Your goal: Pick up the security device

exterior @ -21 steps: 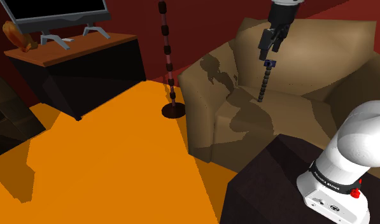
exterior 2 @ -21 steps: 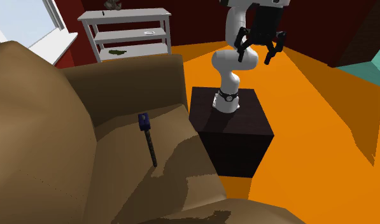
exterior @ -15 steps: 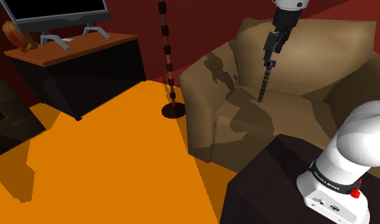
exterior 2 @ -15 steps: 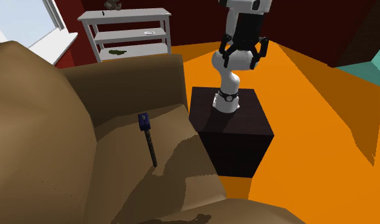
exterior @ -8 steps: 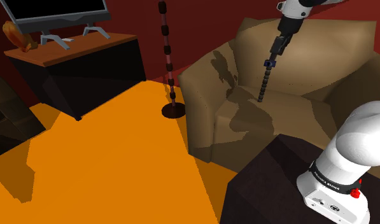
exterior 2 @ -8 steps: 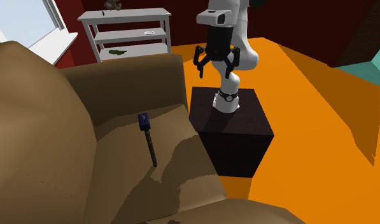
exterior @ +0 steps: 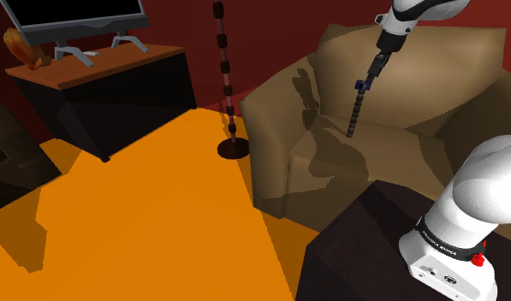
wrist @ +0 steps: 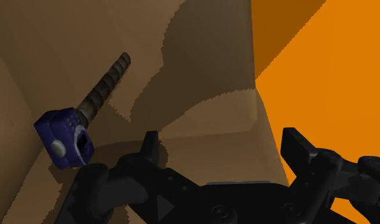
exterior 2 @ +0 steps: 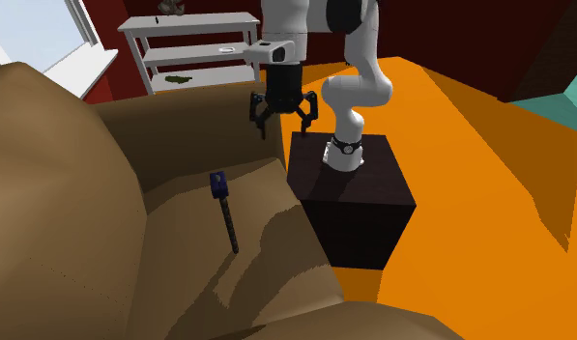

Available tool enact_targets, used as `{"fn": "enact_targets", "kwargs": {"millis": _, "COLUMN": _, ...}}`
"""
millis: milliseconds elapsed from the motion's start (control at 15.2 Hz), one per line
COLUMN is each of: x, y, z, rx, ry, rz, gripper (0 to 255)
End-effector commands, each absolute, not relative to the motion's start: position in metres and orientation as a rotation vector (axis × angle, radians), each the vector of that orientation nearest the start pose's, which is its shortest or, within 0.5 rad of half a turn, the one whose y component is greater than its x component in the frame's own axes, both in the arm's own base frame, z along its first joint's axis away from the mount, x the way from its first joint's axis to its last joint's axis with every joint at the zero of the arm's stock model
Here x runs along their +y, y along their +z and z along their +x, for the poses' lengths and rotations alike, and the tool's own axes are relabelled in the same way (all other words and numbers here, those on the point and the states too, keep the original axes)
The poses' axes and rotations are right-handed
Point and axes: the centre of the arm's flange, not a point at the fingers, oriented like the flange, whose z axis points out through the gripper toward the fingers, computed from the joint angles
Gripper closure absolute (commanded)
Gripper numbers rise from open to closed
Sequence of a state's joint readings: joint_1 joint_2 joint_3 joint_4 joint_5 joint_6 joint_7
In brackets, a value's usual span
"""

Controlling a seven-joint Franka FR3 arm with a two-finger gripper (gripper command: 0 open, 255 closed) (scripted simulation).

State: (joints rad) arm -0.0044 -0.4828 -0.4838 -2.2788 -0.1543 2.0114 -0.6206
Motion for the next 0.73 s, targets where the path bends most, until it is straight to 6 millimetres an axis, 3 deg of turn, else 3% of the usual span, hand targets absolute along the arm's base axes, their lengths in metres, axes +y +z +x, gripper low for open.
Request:
{"fn": "enact_targets", "kwargs": {"millis": 0, "x": -0.261, "y": 0.525, "z": 0.379, "rx": -0.368, "ry": -0.305, "rz": -3.125, "gripper": 0}}
{"fn": "enact_targets", "kwargs": {"millis": 660, "x": -0.381, "y": 0.477, "z": 0.425, "rx": -0.491, "ry": -0.367, "rz": -3.068, "gripper": 0}}
